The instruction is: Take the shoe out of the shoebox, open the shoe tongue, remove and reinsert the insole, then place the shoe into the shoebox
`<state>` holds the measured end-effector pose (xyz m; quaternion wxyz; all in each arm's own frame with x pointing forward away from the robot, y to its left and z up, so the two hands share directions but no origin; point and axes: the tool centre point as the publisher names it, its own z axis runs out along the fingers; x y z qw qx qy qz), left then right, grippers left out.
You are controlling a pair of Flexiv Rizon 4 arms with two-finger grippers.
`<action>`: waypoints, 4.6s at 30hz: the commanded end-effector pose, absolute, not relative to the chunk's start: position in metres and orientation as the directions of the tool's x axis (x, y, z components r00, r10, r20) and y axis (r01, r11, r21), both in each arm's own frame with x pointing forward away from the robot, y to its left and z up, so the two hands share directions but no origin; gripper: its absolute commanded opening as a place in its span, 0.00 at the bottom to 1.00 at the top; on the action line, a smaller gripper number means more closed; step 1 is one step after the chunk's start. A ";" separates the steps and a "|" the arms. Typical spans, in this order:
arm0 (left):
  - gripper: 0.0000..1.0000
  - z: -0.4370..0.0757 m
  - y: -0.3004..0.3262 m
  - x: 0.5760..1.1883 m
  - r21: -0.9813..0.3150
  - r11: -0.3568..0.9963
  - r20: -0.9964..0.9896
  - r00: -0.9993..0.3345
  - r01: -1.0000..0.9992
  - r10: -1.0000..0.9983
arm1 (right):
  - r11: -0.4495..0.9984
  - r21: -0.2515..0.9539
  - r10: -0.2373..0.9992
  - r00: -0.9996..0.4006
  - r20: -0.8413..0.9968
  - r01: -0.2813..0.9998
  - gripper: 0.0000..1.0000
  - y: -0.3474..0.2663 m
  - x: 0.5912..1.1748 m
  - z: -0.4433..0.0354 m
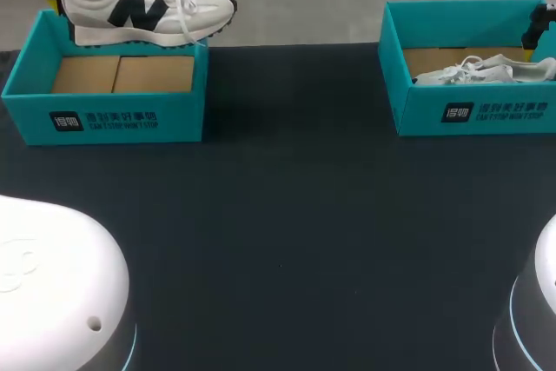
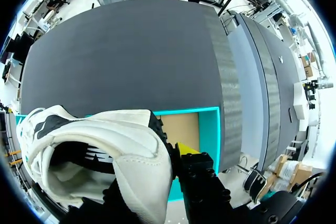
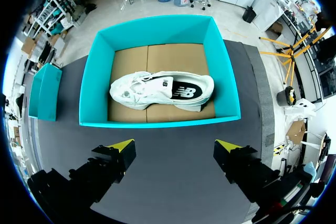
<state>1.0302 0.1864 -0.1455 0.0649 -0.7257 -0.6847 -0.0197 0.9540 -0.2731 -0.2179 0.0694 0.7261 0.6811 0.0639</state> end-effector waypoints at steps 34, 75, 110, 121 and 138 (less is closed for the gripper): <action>0.00 -0.114 0.093 0.931 -0.051 0.091 0.156 -0.082 0.995 0.984 | -0.064 0.190 0.998 0.065 -0.003 0.980 1.00 -0.273 0.953 -0.218; 0.00 -0.133 0.016 0.878 -0.054 0.061 0.072 -0.057 0.997 0.996 | -0.064 0.190 0.998 0.065 -0.003 0.980 1.00 -0.273 0.953 -0.218; 0.00 -0.151 -0.091 0.804 -0.040 0.005 0.086 -0.002 0.999 0.996 | -0.064 0.190 0.998 0.065 -0.003 0.980 1.00 -0.273 0.953 -0.218; 0.00 -0.185 -0.100 0.797 0.007 -0.033 0.079 0.032 0.999 0.996 | -0.064 0.190 0.998 0.065 -0.003 0.980 1.00 -0.273 0.953 -0.218; 0.00 -0.286 -0.089 0.795 -0.023 -0.055 0.093 0.057 0.998 0.994 | -0.064 0.190 0.998 0.065 -0.003 0.980 1.00 -0.273 0.953 -0.218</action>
